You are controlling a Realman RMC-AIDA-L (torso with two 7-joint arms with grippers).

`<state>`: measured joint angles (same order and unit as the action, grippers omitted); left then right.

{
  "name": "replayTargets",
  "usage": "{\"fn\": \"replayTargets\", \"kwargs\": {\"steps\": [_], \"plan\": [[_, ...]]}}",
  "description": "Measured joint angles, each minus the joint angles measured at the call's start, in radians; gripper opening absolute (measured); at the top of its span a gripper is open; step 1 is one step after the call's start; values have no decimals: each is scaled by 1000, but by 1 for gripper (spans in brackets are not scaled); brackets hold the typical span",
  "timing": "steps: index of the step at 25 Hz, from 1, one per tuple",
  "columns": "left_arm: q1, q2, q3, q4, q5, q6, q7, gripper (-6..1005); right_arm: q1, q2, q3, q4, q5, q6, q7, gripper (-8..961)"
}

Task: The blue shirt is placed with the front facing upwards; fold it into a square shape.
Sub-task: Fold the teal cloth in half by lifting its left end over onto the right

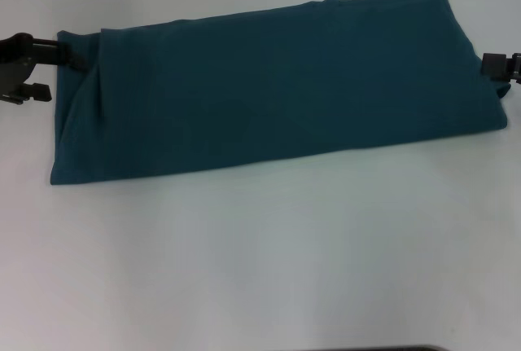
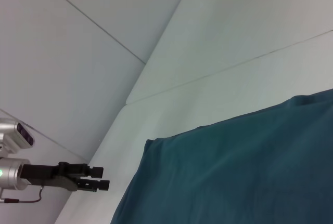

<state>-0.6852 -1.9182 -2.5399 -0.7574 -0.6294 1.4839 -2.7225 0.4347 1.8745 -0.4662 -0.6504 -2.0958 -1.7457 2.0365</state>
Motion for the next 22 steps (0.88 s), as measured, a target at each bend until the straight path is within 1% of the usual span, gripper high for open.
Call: {"fn": "replayTargets", "kwargs": {"steps": [3,7,14,18,22], "plan": [[-2,-4,8,0,26,-21,-8,872,-1,0,0,0,-1,0,1,948],[-7,-21,6,-5,61,-52,-28,873,-1,0,0,0,1,0,5,947],[-10,-25,4,-2,65,-76,-50,872,0,-1,0,0,1,0,7,947],[-6,-38,7,4,65,-113,-52,872,0,-4,0,0,0,0,7,947],[-6,-42,8,29,67,-137,-60,872,0,-7,0,0,0,0,7,947]]}}
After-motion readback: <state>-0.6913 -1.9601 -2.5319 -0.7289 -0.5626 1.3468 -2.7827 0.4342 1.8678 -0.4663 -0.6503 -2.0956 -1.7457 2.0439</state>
